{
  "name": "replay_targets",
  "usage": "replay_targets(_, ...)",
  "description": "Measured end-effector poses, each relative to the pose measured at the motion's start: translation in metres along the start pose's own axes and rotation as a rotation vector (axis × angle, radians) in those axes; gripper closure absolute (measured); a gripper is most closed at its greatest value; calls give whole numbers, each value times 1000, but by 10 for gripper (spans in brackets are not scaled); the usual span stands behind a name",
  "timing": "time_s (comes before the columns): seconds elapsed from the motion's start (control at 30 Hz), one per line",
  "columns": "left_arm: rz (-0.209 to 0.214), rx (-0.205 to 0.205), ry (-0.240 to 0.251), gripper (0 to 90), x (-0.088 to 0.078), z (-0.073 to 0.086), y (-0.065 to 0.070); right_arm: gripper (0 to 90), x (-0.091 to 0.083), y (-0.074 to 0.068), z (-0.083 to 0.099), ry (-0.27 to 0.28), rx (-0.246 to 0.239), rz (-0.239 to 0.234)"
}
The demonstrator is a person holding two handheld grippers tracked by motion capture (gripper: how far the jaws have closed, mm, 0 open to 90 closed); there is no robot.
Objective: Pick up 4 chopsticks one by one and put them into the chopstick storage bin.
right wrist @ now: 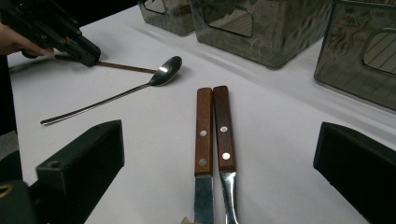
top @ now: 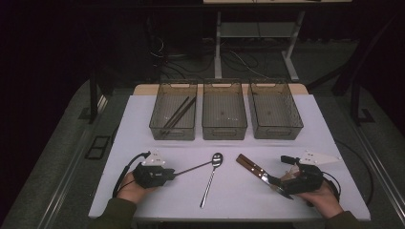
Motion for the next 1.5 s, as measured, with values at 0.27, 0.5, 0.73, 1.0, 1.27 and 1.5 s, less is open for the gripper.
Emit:
replay_targets(0.27, -1, 3, -4, 826, 1, -1, 1, 18, 0, 0, 0, 0, -2, 1)
replay_targets(0.5, -14, 28, -36, 848, 1, -2, 2, 18, 0, -1, 0, 2, -2, 0)
replay_targets(0.73, -12, 10, -33, 850, 1, -2, 1, 18, 0, -1, 0, 1, -5, -1)
replay_targets(1.0, 0, -29, -11, 850, 0, -7, 2, 18, 0, 0, 0, 0, -5, 1)
replay_targets(1.27, -27, -66, 30, 849, -6, -14, 0, 18, 0, 0, 0, 0, -6, 2)
replay_targets(1.5, -44, -117, 97, 849, -15, -23, -2, 18, 0, -1, 0, -1, -6, 2)
Point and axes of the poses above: each handheld gripper's, and its own axes: x roughly forward along the jaws, z roughly out of its underside, y roughly to its right, the point moved 9 cm from there along x, roughly forward along the jaws, and after that the axes turned 8 degrees about x, right-handed, at the moved point
